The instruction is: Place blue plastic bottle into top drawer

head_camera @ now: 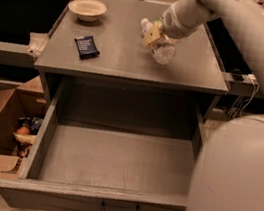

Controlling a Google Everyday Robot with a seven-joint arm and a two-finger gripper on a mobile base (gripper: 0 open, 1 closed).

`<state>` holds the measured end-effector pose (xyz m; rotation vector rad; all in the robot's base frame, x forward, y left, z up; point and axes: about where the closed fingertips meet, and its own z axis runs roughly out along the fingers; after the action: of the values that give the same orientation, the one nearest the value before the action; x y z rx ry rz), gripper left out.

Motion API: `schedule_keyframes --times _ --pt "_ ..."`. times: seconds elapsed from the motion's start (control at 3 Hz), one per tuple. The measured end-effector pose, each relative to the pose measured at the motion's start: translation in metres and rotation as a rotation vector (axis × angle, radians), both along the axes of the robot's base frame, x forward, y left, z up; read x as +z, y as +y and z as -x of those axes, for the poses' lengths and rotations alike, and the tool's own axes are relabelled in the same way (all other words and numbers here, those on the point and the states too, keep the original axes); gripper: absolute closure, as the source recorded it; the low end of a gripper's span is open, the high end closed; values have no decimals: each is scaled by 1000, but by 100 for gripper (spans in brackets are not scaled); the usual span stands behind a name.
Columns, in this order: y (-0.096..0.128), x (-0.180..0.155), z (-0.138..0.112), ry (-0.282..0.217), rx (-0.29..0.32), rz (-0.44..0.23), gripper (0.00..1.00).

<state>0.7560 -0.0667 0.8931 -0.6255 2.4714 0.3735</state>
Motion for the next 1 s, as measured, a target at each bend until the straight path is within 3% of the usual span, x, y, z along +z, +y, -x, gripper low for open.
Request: schedule_keyframes --times 0.33,0.67,1.0 --pt "-11 45 38 -131 116 -107 100" --pt "-17 46 43 -165 171 -90 100" --pt "-16 45 43 -164 172 -89 100"
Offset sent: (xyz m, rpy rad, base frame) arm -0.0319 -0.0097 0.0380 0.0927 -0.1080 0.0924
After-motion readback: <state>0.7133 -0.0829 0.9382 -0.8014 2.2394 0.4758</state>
